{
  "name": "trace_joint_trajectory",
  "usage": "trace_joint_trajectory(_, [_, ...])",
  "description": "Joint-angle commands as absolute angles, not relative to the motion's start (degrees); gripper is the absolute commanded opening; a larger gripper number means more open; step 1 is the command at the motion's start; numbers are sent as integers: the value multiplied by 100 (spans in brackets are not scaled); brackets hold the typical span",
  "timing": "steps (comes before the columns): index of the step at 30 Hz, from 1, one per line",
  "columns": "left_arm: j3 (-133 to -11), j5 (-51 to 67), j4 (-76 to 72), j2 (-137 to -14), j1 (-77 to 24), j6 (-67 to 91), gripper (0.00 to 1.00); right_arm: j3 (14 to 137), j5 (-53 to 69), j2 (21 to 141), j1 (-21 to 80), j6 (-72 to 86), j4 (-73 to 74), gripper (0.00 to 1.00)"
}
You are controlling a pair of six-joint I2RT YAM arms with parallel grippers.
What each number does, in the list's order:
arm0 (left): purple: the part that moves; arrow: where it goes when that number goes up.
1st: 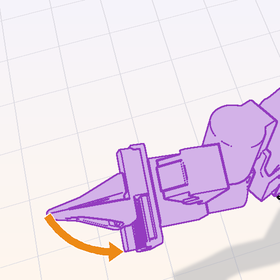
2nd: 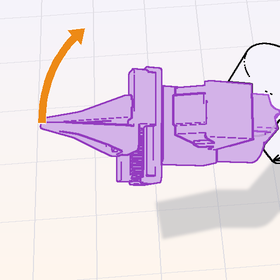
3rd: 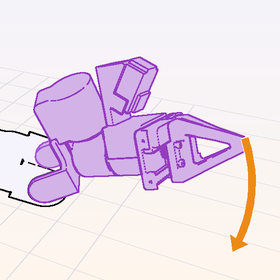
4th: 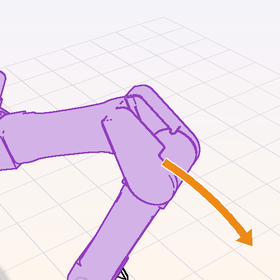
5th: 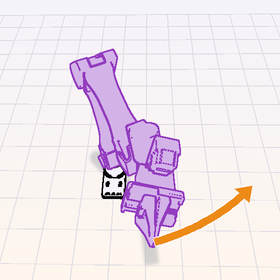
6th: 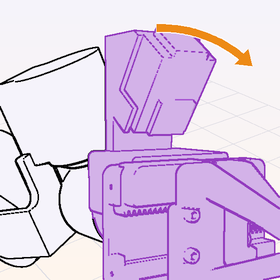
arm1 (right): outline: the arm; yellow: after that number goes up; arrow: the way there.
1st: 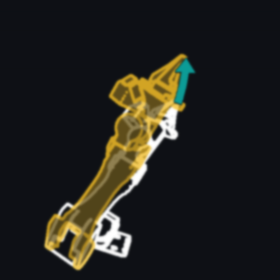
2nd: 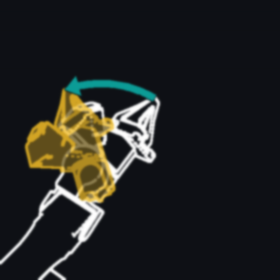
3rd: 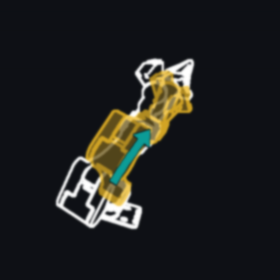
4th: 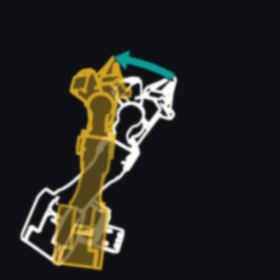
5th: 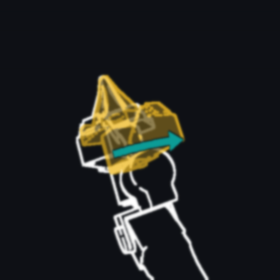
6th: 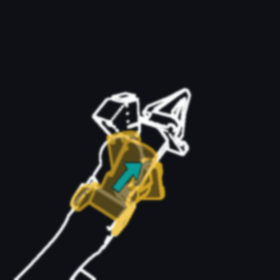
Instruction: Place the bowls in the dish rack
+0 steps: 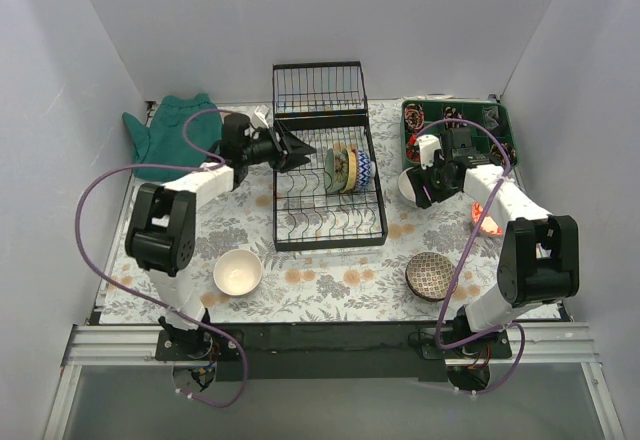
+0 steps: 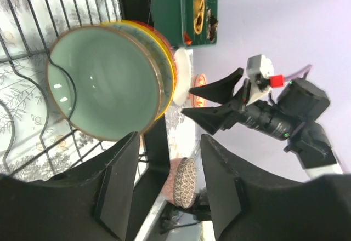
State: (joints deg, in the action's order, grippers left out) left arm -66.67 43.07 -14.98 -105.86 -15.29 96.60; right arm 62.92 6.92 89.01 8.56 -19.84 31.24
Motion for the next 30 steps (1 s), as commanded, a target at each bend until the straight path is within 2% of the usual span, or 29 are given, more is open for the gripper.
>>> trace_joint_trajectory(1, [-6960, 4438, 777, -9302, -1064, 7274, 48, 6250, 659, 8543, 870, -2083, 3067, 67])
trace_joint_trajectory(2, [-7318, 4438, 1296, -9203, -1046, 6494, 48, 6223, 668, 8517, 870, -2083, 3067, 67])
trace_joint_trajectory(3, [-7478, 4386, 2432, -9089, -1046, 5103, 47, 6197, 685, 8464, 879, -2074, 3059, 67])
trace_joint_trajectory(6, [-7752, 4088, 4333, -8571, -1046, 3126, 47, 6144, 703, 8394, 870, -2074, 3015, 67])
trace_joint_trajectory(7, [-7735, 3930, 4716, -8421, -1046, 1963, 48, 6135, 703, 8385, 879, -2074, 2989, 67])
trace_joint_trajectory(10, [-7130, 3150, 5799, -7710, -1133, 549, 49, 6109, 703, 8350, 879, -2136, 2927, 67])
trace_joint_trajectory(14, [-6224, 2427, 6495, -6945, -1274, -263, 48, 6065, 729, 8367, 870, -2162, 2839, 67])
trace_joint_trajectory(19, [-5223, 2277, 6978, -5776, -1634, -1150, 47, 5985, 809, 8358, 870, -2153, 2795, 67])
trace_joint_trajectory(26, [-4642, 2224, 7233, -5362, -1793, -1547, 46, 5968, 870, 8315, 870, -2145, 2786, 67])
trace_joint_trajectory(30, [-4211, 1803, 6936, -5326, -1854, -1617, 45, 5933, 861, 8244, 870, -2127, 2786, 67])
